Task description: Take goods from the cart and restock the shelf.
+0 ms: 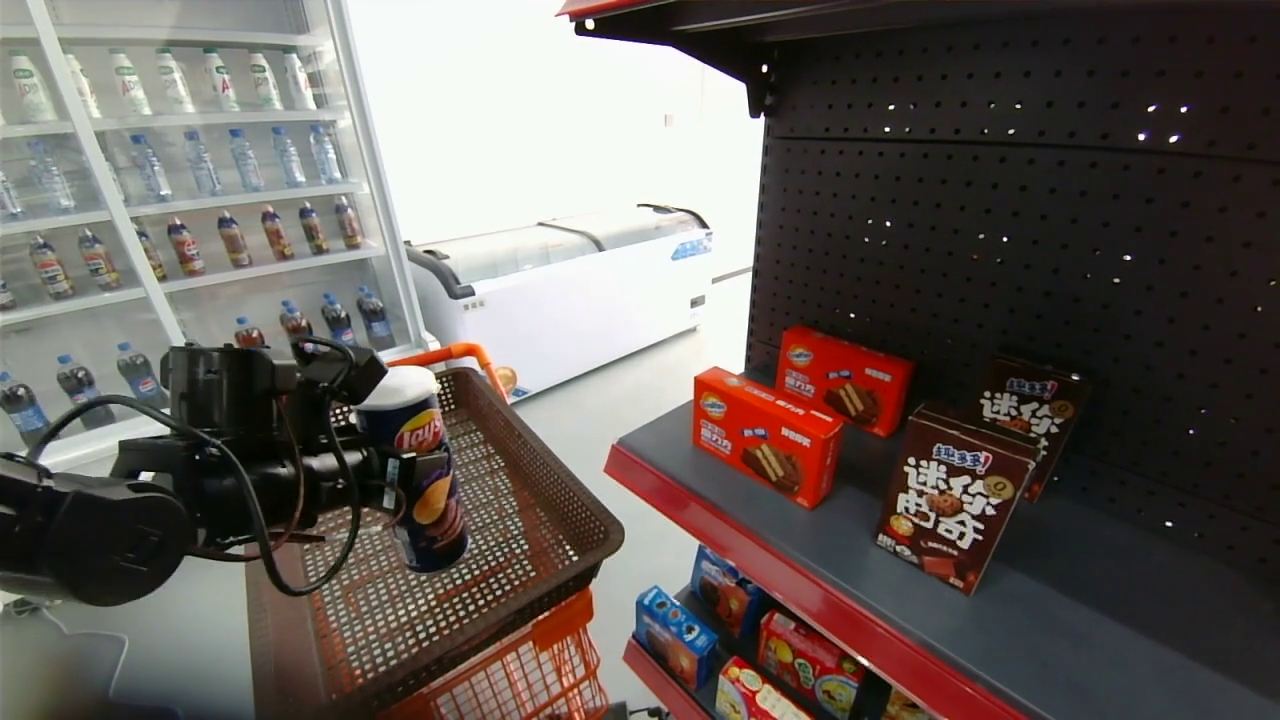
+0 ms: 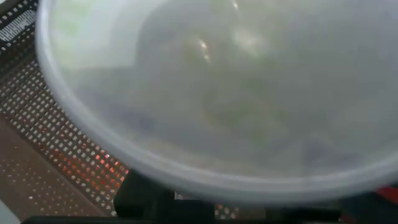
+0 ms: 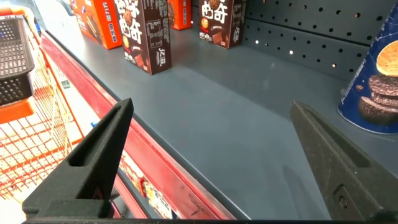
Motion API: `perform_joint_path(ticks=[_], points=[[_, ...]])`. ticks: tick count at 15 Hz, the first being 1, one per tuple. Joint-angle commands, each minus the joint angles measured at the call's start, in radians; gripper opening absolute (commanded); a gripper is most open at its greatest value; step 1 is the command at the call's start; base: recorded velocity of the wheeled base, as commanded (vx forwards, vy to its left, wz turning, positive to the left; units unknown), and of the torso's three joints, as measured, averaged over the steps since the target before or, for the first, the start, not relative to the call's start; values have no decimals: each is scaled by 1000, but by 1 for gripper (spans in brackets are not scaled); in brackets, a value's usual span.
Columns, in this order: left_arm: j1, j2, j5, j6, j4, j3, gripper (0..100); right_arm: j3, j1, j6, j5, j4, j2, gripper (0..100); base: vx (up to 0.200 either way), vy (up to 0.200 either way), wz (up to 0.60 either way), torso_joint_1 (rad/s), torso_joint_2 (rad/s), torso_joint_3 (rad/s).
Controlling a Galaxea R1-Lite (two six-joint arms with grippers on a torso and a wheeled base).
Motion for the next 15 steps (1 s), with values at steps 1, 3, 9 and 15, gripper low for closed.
perform_joint_path(ticks=[1,3,9,15], points=[[-2,-228,11,-5,143,-3,0,0,0,0,0,0,0,100,0,0,0,0,0,0],[3,-438,-3,-2,375,9,0,0,0,0,0,0,0,100,0,0,0,0,0,0],[-17,-720,-2,64,390,185,0,0,0,0,0,0,0,100,0,0,0,0,0,0],[-160,-754,-223,61,373,199,0,0,0,0,0,0,0,100,0,0,0,0,0,0]])
